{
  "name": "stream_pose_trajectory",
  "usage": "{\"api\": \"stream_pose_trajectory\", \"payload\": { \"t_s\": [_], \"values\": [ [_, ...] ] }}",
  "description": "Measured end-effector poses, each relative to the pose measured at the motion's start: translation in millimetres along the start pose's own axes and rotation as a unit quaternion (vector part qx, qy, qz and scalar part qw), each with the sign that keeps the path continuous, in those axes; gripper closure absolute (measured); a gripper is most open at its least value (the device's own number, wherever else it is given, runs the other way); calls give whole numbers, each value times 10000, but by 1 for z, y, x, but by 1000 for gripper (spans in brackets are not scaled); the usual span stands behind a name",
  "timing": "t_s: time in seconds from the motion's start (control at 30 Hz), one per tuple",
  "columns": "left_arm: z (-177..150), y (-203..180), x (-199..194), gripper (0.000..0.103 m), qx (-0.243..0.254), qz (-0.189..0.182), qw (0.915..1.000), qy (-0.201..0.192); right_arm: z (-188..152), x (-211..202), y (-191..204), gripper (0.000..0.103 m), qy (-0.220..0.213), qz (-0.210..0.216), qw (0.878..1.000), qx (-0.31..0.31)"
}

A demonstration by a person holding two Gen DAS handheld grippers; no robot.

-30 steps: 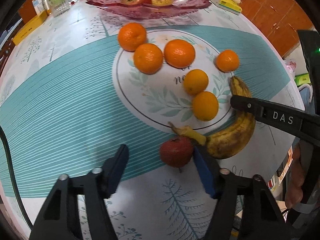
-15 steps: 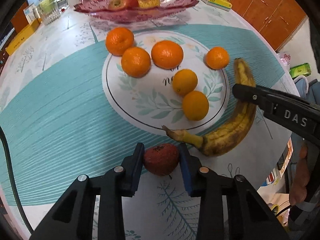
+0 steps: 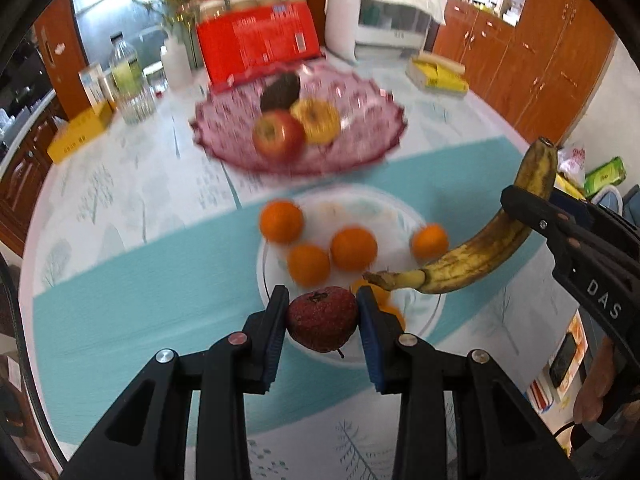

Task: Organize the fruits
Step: 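Grasp the red plum with the left gripper while the right gripper grasps the banana, then carry the plum with the left gripper while the right gripper carries the banana into the pink bowl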

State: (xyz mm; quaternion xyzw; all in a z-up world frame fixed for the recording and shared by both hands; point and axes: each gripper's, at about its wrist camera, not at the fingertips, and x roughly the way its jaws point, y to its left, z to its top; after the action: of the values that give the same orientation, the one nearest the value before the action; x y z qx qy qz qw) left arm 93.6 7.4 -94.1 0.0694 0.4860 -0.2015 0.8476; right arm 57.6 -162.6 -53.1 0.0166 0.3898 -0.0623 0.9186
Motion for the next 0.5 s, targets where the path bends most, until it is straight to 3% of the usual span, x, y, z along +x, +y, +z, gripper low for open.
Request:
{"api": "stream_pose_trajectory", "payload": {
  "t_s": [0.33,0.5],
  "values": [
    [73,15,-21,70,-133,330,9980,-521,76,-3,-9,71,-613,102,9981,-25],
    [113,27,-15,70,-250,548,9960,-663,120,16,-15,71,-693,466,9965,-45]
  ]
}}
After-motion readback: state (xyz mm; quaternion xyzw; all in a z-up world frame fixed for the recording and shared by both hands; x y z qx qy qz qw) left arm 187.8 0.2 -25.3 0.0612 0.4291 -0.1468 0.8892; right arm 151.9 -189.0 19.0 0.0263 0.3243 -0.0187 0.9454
